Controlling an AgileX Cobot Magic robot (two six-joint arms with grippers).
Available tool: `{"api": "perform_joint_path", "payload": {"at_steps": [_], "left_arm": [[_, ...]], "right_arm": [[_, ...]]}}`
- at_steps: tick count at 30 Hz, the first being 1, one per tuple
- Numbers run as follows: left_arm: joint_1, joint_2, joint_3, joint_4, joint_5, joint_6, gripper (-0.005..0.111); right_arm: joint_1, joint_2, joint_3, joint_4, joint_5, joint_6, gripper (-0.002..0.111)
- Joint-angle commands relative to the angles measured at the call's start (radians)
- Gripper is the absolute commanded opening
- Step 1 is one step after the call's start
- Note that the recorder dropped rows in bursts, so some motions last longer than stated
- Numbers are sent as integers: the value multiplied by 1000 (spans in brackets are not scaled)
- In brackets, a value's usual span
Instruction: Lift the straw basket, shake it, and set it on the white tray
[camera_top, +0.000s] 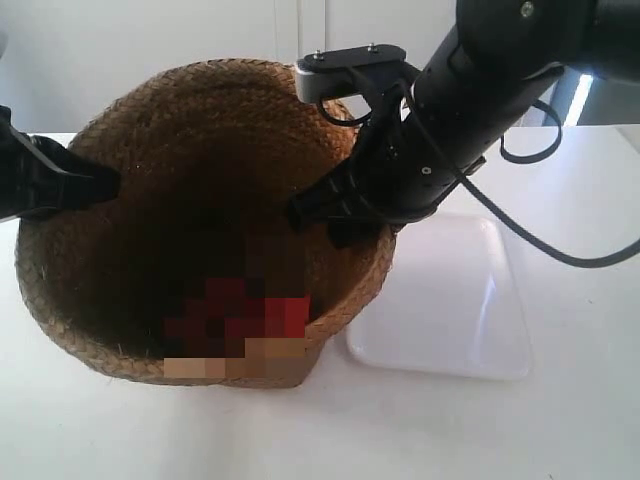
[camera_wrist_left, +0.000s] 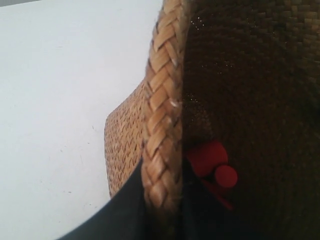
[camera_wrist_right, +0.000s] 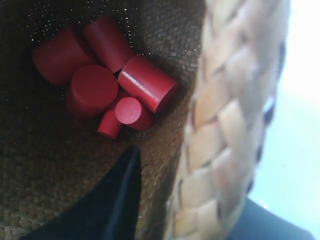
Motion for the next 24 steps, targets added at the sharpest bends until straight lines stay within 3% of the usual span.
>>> {"api": "perform_joint_path", "payload": {"at_steps": [1,13,16,20,22,24], "left_arm": [[-4,-8,-4,-8,21,38,0],[-4,-14,-15,-8,15,40,0],[-4,-70,-93,-11,82,39,0],[-4,-150,-247,-46,219,-28,0],[-18,-142,-188,28,168,-3,0],[-20,-67,-75,70,74,-87,0]], "right_arm": [[-1,3,38,0,-65,-39,0],[-1,-9,55,-13,-75,-21,0],[-1,-74,-33,-13,30,-21,0],[-1,-234,-124,19,24,-21,0],[9,-266,5,-5,-154,-29,0],[-5,-203,119,-35,-205,0,0]]}}
